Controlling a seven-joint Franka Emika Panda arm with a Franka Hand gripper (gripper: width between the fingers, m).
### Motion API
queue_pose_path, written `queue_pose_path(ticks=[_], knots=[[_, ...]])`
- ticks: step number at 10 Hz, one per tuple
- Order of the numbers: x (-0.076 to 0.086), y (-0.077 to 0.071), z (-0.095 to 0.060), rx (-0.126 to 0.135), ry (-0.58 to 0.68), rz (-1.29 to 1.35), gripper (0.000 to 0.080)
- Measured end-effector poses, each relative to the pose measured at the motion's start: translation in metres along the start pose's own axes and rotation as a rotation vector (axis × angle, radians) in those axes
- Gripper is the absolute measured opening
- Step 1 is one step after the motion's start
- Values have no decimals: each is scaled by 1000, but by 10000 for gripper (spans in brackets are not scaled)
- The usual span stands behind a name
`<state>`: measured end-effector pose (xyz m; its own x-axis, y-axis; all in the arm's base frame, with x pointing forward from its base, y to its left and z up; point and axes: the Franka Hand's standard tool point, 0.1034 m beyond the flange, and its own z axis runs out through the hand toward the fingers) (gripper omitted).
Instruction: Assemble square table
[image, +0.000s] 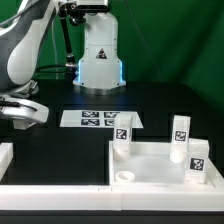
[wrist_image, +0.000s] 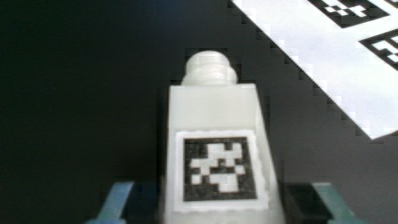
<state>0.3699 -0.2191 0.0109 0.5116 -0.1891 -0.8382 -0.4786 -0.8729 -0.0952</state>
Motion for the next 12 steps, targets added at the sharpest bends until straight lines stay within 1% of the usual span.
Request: queue_pose_path(ticks=[1, 2, 3, 4, 5, 6, 7, 8, 9, 10, 11, 12], knots=[[0, -4, -3, -6, 2, 0, 288], [-6, -25, -22, -46, 12, -23, 288], [-18, -57, -47, -82, 30, -72, 288], [-31, -77, -65, -90, 21, -95, 289], [-38, -87, -86, -92, 23, -107, 289], [-36, -85, -95, -96, 50, -98, 289], [-30, -67, -83, -71, 67, -27, 289], [-25, -63, -82, -74, 112, -21, 289], [-21, -66, -89, -88, 212, -37, 290], [-24, -71, -92, -93, 291, -50, 290], [-27, -93, -104, -110, 365, -46, 290], [-33, -141, -126, -132, 491, -75, 290]])
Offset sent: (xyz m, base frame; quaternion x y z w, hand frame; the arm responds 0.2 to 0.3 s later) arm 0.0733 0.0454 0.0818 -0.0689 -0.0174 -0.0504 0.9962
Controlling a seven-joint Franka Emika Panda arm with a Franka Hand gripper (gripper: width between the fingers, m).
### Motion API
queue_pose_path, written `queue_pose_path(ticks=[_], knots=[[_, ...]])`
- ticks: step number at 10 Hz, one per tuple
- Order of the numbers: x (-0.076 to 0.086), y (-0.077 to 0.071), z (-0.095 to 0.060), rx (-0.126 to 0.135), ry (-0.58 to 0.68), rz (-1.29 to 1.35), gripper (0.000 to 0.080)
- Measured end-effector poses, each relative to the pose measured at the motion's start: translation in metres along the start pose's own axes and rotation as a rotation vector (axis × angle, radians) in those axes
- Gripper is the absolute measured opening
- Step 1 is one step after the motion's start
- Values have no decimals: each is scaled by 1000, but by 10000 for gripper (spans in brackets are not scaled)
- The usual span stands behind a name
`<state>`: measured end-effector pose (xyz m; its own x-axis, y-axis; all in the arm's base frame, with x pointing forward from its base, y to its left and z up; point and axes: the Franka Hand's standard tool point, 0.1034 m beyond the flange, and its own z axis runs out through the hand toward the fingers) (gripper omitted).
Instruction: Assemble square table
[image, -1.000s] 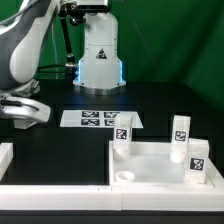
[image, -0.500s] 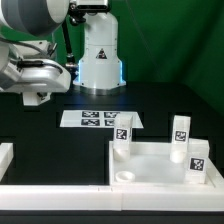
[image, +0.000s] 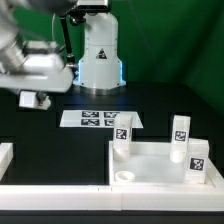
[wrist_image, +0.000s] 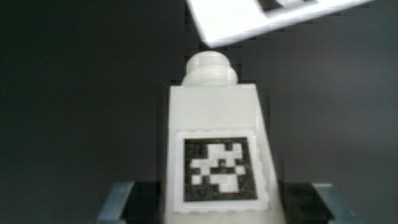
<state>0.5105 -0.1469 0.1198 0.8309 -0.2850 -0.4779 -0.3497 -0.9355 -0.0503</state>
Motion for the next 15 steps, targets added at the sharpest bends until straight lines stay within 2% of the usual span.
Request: queue_pose_path(ticks=[1, 2, 4, 5, 6, 7, 8, 9, 10, 11, 12, 13, 15], knots=[[5, -28, -13, -13, 89, 0, 290], [13, -43, -22, -22, 188, -19, 290], [15, -36, -18, -24, 325, -26, 290], [17, -37, -19, -27, 377, -29, 290], [24, -38, -21, -44, 473, -37, 290], [26, -45, -17, -60, 542, -51, 290], [30, -66, -27, -52, 603, -29, 290], [39, -92, -45, -50, 701, -44, 290], [44, -113, -54, -43, 765, -46, 290], [49, -131, -67, -36, 885, -54, 290], [51, -136, -69, -45, 975, -72, 290], [50, -131, -64, -55, 1012, -72, 290], [50, -132, -61, -53, 986, -71, 290]])
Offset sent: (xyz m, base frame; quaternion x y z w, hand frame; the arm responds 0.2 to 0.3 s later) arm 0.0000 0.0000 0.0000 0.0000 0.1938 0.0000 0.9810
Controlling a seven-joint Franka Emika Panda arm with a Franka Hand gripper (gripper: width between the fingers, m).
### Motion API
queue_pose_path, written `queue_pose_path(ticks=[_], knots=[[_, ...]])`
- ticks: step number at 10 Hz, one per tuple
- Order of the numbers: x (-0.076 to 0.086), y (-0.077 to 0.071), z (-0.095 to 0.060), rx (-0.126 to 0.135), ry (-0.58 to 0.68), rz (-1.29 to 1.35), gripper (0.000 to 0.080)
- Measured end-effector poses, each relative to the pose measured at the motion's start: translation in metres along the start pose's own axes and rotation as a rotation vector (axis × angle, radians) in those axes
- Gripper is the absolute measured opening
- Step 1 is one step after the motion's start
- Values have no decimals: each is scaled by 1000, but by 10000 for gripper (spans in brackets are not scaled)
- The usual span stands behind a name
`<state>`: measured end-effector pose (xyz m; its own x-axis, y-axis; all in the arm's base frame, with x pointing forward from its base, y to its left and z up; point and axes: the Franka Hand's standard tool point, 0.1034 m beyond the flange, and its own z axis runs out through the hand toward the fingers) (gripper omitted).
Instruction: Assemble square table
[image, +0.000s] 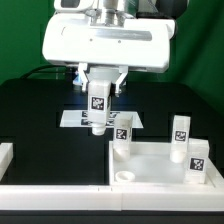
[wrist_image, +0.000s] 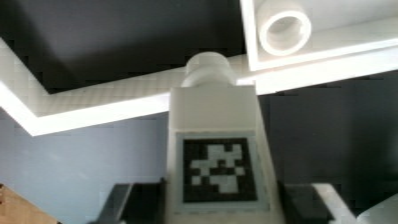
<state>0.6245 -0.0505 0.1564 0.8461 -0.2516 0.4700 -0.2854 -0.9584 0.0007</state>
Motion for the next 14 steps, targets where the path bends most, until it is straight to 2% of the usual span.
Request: queue_pose_path(ticks=[2, 3, 4, 5, 6, 7, 8, 10, 11, 12, 14], knots=[[-2, 6, 3, 7, -7, 10, 290], [-2, -4, 6, 23, 4, 27, 290], [-3, -27, 12, 40, 11, 46, 290], [5, -47, 16, 54, 22, 58, 290], [8, -57, 20, 58, 11, 69, 290], [3, -67, 25, 53, -48, 76, 290], [7, -66, 24, 52, -30, 64, 290], [5, -65, 25, 51, -34, 65, 290], [6, -57, 25, 49, -16, 30, 290], [4, -36, 28, 45, -8, 31, 290], [4, -30, 33, 60, -14, 45, 290]])
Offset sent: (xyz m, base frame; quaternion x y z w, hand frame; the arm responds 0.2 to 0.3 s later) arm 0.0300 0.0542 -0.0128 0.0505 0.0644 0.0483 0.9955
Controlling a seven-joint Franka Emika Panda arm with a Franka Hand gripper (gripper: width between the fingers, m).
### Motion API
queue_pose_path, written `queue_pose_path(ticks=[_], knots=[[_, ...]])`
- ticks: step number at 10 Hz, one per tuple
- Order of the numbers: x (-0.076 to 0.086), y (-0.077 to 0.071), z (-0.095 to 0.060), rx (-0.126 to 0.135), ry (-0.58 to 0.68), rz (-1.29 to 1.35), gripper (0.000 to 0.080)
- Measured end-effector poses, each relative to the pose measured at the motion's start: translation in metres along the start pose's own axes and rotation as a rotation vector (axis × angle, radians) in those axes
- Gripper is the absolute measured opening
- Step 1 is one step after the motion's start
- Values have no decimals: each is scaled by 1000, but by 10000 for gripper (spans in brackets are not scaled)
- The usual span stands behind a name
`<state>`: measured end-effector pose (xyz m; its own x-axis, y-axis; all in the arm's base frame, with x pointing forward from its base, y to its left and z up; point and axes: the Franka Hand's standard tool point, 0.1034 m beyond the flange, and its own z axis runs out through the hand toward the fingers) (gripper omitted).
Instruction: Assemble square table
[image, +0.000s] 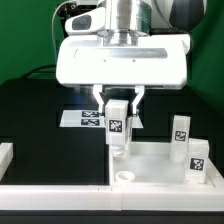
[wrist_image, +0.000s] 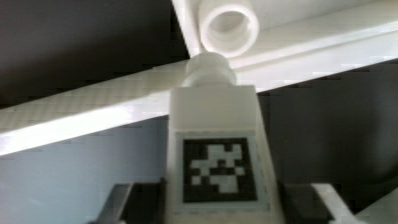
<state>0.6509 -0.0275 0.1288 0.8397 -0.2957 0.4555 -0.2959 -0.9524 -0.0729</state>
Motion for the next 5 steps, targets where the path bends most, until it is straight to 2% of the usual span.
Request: queue_pose_path(ticks=[5], knots=[[-10, -7, 25, -15, 9, 4, 291]])
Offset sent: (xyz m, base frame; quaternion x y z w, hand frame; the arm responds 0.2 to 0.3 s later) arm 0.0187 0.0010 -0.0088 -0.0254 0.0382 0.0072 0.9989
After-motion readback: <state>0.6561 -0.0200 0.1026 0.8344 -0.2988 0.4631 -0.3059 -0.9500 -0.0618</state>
